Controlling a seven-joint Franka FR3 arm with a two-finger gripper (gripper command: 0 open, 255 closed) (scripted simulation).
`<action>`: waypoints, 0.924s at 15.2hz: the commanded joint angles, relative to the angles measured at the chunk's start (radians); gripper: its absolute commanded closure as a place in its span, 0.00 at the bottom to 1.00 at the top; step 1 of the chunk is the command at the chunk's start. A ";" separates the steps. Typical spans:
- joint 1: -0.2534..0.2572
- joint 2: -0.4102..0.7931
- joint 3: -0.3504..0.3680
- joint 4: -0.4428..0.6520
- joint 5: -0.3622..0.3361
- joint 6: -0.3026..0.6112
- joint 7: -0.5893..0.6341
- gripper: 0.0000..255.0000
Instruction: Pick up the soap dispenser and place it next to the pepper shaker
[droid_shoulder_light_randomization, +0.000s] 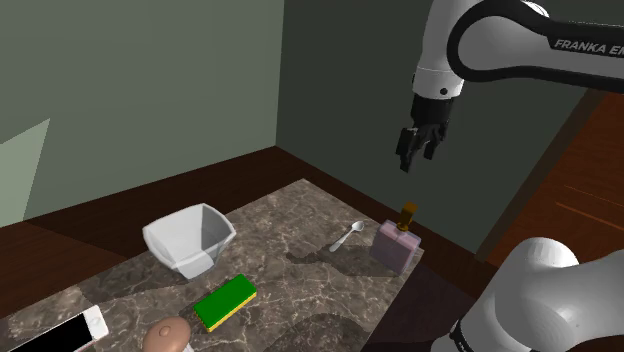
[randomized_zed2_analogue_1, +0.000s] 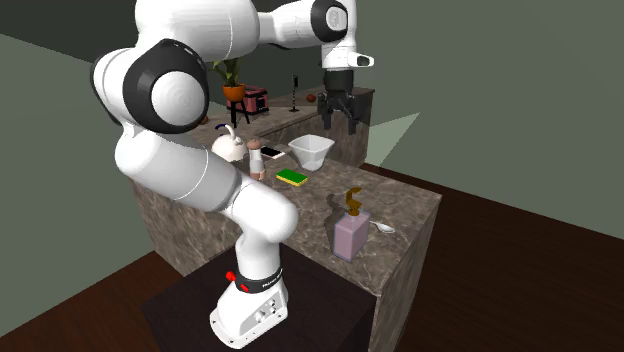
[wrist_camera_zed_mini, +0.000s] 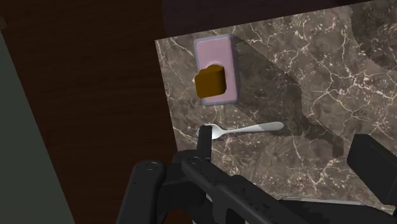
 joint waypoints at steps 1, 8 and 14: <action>0.000 0.000 0.000 0.000 0.000 0.000 0.000 0.00; 0.000 0.072 -0.094 -0.162 -0.030 0.177 -0.117 0.00; -0.004 0.192 -0.171 -0.261 -0.055 0.342 -0.217 0.00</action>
